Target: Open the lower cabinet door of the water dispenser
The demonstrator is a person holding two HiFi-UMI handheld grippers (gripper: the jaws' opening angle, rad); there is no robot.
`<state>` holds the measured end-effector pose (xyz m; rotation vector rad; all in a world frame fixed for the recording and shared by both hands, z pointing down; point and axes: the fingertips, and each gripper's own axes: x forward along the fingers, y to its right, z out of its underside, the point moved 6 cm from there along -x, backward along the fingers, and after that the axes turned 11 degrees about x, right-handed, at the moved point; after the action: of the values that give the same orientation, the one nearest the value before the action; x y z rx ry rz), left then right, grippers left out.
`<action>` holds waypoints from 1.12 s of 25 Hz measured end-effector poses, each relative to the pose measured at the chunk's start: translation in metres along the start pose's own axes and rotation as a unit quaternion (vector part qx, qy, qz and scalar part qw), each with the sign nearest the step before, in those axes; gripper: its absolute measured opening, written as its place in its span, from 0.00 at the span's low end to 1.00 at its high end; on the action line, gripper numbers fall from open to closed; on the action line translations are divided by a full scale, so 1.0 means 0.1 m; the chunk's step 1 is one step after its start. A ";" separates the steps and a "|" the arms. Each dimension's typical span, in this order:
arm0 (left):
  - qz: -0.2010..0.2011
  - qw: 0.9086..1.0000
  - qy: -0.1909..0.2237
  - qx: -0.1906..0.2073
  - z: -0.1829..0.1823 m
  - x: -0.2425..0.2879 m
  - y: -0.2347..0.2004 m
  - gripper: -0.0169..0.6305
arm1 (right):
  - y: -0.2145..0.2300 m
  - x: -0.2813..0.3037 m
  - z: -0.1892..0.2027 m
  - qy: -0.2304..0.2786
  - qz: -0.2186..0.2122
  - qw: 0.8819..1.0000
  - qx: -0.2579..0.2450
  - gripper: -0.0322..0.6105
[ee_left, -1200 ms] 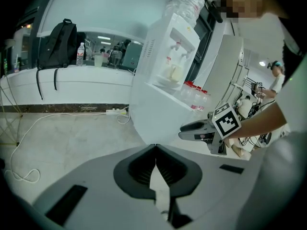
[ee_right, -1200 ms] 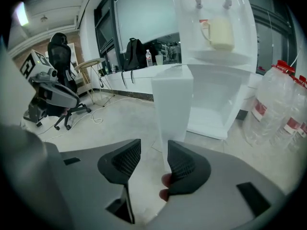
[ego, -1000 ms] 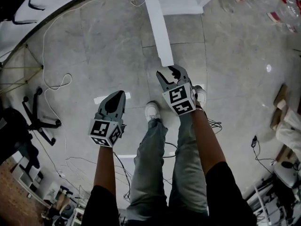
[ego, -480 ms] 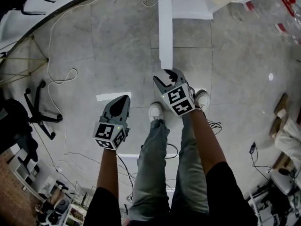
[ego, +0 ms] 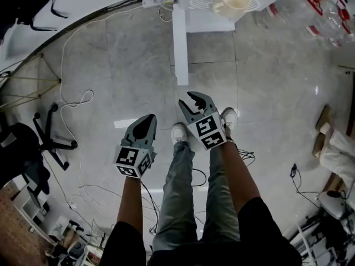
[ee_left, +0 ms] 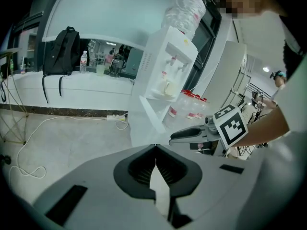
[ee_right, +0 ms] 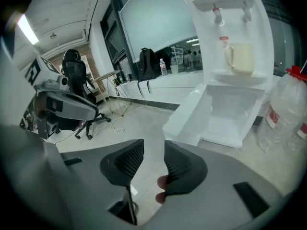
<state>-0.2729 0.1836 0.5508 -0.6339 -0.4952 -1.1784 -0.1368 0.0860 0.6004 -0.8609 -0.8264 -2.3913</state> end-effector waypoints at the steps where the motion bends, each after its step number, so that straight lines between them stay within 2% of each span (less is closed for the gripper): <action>1: 0.001 1.000 0.002 0.001 -0.10 -0.03 0.04 0.05 | -0.01 -0.11 -0.06 0.004 0.005 1.000 0.002 0.27; 9: 0.008 0.999 0.026 0.028 -0.95 -0.29 0.30 0.05 | 0.02 -0.96 -0.72 0.049 0.049 0.998 0.009 0.18; 16: 0.010 0.998 0.053 0.038 -1.68 -0.56 0.56 0.05 | 0.07 -1.79 -1.27 0.100 0.102 0.989 0.032 0.08; 22: 0.003 0.996 0.082 0.039 -2.23 -0.76 0.82 0.05 | 0.13 -2.48 -1.76 0.147 0.131 0.980 0.041 0.07; 28: -0.004 0.990 0.115 0.079 -2.84 -0.86 1.09 0.05 | 0.28 -3.13 -2.17 0.189 0.153 0.970 0.026 0.07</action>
<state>-0.1878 0.0744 0.2666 -0.3542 -0.3913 -1.1891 0.0098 -0.0115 0.2617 -0.4500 -0.5560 -2.1514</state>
